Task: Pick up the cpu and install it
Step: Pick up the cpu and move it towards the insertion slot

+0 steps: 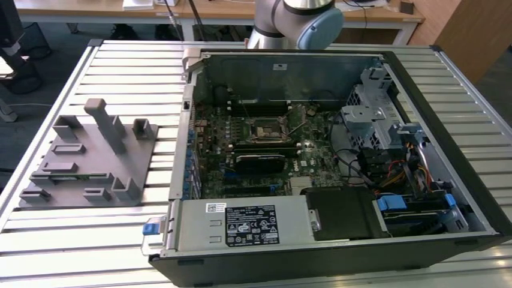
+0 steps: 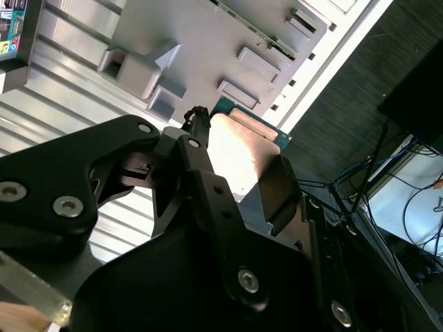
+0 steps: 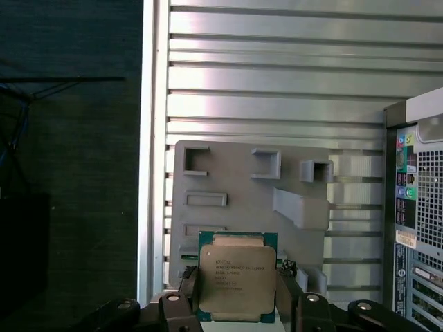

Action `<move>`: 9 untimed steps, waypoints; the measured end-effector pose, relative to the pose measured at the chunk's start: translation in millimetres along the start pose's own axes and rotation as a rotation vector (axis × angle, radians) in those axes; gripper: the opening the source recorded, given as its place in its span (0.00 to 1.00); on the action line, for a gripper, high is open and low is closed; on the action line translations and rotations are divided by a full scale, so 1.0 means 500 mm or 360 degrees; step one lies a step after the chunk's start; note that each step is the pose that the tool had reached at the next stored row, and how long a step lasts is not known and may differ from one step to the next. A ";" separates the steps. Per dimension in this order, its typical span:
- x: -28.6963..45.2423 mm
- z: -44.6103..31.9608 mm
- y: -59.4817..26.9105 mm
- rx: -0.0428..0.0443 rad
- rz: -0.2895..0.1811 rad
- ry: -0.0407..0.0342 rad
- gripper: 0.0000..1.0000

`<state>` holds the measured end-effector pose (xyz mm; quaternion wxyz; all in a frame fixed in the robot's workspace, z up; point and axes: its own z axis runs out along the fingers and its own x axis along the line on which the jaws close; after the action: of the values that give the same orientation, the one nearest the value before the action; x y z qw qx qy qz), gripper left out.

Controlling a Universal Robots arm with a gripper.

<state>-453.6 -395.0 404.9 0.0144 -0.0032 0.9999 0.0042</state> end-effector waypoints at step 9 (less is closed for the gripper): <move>-0.020 0.001 0.000 0.0000 0.0000 0.0000 0.53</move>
<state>-443.6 -395.0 404.9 0.0144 -0.0032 0.9999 0.0042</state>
